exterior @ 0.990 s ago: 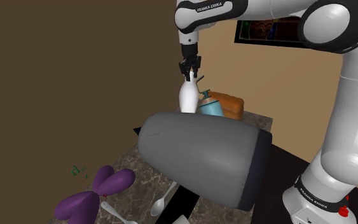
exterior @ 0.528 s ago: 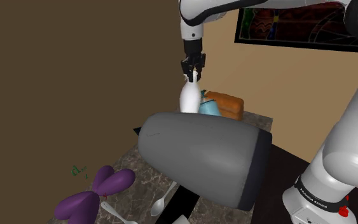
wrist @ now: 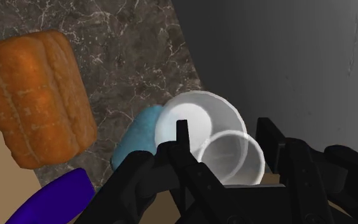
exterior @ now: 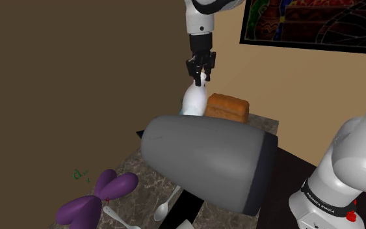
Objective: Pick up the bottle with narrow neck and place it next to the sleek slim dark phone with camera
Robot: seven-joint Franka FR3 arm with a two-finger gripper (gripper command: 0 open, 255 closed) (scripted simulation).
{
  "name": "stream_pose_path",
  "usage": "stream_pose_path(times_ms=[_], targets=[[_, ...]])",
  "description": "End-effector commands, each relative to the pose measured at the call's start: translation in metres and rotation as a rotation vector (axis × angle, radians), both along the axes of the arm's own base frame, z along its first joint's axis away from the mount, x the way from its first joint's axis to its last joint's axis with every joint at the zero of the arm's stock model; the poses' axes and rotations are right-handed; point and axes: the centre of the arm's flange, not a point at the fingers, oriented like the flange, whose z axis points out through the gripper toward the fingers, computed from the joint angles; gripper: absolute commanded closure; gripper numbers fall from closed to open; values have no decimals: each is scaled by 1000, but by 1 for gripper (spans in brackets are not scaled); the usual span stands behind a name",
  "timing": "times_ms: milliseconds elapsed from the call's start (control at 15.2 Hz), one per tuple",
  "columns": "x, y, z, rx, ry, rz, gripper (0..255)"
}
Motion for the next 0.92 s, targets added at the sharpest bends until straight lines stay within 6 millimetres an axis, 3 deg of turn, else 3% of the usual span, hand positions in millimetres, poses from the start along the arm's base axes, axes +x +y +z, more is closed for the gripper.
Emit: stream_pose_path(times_ms=[0,858], targets=[[-21,17,12,2,0,2,255],[-147,116,72,2,0,2,255]])
